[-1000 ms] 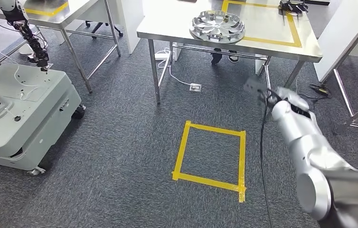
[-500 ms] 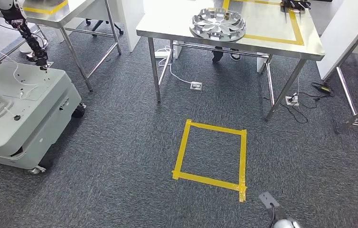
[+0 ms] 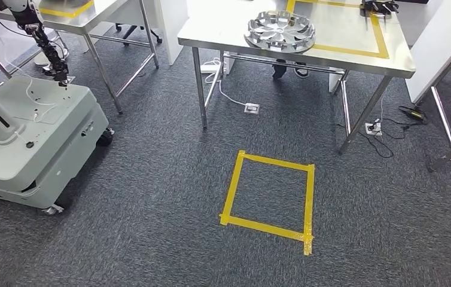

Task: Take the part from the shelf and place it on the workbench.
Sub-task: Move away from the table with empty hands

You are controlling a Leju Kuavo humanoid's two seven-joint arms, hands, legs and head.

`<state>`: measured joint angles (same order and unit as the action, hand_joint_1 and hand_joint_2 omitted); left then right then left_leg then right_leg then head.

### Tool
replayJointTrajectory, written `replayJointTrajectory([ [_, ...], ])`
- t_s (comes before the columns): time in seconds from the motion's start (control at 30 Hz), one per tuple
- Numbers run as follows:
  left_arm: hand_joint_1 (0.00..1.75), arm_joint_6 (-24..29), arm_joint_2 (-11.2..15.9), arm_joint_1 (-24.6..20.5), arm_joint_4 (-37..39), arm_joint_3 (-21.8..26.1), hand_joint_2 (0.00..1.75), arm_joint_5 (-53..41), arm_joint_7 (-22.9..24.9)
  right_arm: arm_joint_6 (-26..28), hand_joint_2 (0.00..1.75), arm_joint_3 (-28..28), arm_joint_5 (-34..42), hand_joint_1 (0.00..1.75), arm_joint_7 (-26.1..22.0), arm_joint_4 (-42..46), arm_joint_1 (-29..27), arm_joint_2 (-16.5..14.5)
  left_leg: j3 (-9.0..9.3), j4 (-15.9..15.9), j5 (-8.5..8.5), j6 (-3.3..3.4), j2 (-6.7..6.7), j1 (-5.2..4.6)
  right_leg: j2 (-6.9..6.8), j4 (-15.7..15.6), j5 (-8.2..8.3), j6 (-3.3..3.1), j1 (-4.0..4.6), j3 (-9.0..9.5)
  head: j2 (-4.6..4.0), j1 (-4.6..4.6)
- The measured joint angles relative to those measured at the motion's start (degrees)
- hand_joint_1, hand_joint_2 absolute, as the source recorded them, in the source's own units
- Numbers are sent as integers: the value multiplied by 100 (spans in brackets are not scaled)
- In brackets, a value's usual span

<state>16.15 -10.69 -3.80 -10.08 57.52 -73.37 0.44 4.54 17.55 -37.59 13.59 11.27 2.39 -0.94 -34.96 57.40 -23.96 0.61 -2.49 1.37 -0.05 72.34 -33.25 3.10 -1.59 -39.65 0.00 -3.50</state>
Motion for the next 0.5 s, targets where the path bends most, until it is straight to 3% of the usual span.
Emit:
replayJointTrajectory([
  [0.07,0,-1,2,-9,-2,-6,0,0,4,-2,0,20,-5,0,-27,-1,-6,-34,-98,90,17,-91,-111,57,110,-711,206,60,-66,488,0,1],
  [0.13,0,-2,9,-19,-8,-8,0,-1,8,-1,0,36,-13,0,-35,-3,-5,-70,-180,177,-1,-211,-220,64,278,-1260,306,28,-77,817,0,14],
  [0.17,0,-2,13,-24,-10,-10,0,-2,9,0,0,46,-14,0,-34,-4,-4,-87,-197,182,-14,-261,-262,55,310,-1315,293,-28,-63,846,0,17],
  [0.23,0,-2,15,-18,-11,-15,0,-2,8,-2,0,63,-19,0,-34,-7,-3,-107,-204,130,-2,-340,-338,54,215,-1291,307,-181,-45,835,0,8],
  [0.3,0,-2,15,3,-7,-20,0,-1,10,-13,0,68,-35,0,-36,-8,3,-122,-246,242,-82,-369,-195,66,99,-1302,371,-300,-37,817,0,-12],
  [0.37,0,-1,15,4,-3,-21,0,0,9,-24,0,68,-56,0,-36,-8,-17,-131,-467,825,-486,-362,90,61,-39,-1314,424,-382,-13,792,0,-33],
  [0.43,0,1,15,-10,-2,-23,0,0,8,-26,0,68,-64,0,-36,-9,-44,-137,-753,1610,-937,-364,210,52,-192,-1312,439,-412,29,762,0,-42],
  [0.47,0,2,15,-10,-2,-24,0,1,13,-25,0,68,-63,0,-36,-9,-48,-140,-797,1817,-1030,-356,219,44,-252,-1310,444,-417,50,747,0,-42],
  [0.5,0,5,16,-2,-2,-25,0,1,20,-19,0,70,-63,0,-44,-10,-46,-144,-722,1806,-1019,-336,223,31,-300,-1310,448,-419,67,738,0,-42],
])
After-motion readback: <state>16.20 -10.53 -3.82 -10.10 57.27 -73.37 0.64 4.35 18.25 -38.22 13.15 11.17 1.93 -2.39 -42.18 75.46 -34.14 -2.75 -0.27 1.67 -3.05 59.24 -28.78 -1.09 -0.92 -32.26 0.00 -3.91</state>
